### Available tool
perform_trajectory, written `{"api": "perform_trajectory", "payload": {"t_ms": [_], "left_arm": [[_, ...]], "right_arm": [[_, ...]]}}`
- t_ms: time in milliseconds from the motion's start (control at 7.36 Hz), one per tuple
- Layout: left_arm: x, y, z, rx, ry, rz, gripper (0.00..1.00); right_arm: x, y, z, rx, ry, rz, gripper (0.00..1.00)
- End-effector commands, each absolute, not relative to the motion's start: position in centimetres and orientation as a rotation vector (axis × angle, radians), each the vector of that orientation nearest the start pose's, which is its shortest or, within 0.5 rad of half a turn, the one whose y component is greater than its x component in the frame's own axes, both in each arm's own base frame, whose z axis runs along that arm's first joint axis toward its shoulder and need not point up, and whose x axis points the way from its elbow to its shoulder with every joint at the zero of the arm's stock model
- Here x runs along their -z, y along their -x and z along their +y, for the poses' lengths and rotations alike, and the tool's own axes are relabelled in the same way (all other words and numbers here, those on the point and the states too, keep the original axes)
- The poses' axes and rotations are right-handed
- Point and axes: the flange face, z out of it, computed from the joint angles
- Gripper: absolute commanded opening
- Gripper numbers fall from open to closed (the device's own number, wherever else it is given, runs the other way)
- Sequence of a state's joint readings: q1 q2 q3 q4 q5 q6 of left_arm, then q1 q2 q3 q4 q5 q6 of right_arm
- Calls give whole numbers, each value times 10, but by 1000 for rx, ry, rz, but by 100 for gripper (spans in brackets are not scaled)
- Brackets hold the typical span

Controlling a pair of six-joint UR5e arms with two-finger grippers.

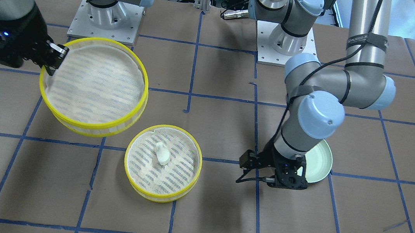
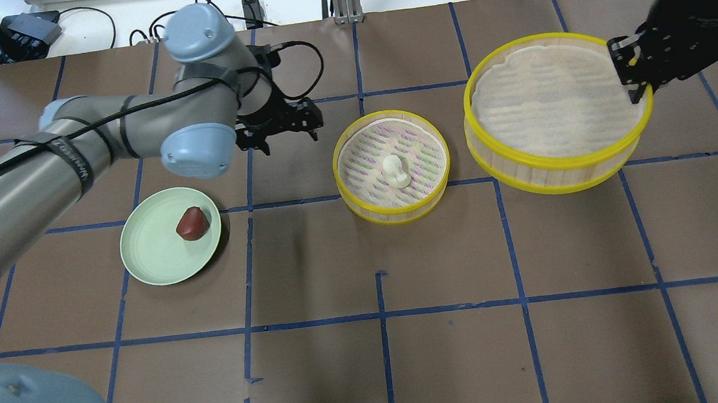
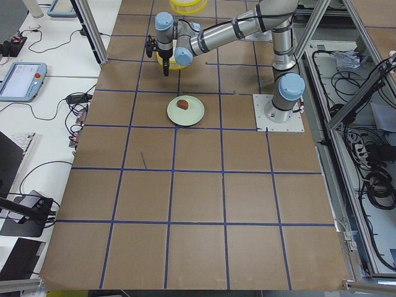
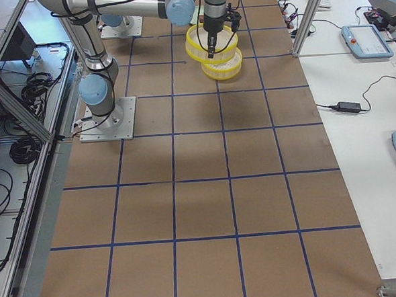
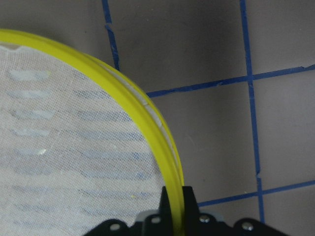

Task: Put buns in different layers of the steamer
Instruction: 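Restack the top tier with the right gripper while the left gripper returns to the plate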

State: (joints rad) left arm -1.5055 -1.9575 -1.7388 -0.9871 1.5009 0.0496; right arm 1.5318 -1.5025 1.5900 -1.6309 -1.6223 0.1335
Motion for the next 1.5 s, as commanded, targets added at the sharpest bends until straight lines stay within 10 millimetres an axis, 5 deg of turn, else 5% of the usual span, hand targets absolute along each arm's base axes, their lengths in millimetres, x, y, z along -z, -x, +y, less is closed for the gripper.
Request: {"api": "perform_trajectory", "payload": {"t_ms": [0, 272, 680, 1087, 1359], "left_arm": [[-213, 26, -578, -84, -161, 3203, 96], [-207, 23, -562, -118, -188, 3202, 91], [-179, 16, -538, -269, -201, 3103, 81], [-182, 15, -542, -272, -185, 3100, 12], [-203, 14, -550, -213, -175, 3098, 7]], "right_arm": [[-392, -198, -546, 3, -312, 3175, 17], [-350, -213, -570, 36, -324, 3159, 17], [-321, -214, -563, 47, -321, 3130, 17], [-305, -216, -573, 76, -322, 3121, 17], [-304, -216, -572, 70, -324, 3119, 17]]}}
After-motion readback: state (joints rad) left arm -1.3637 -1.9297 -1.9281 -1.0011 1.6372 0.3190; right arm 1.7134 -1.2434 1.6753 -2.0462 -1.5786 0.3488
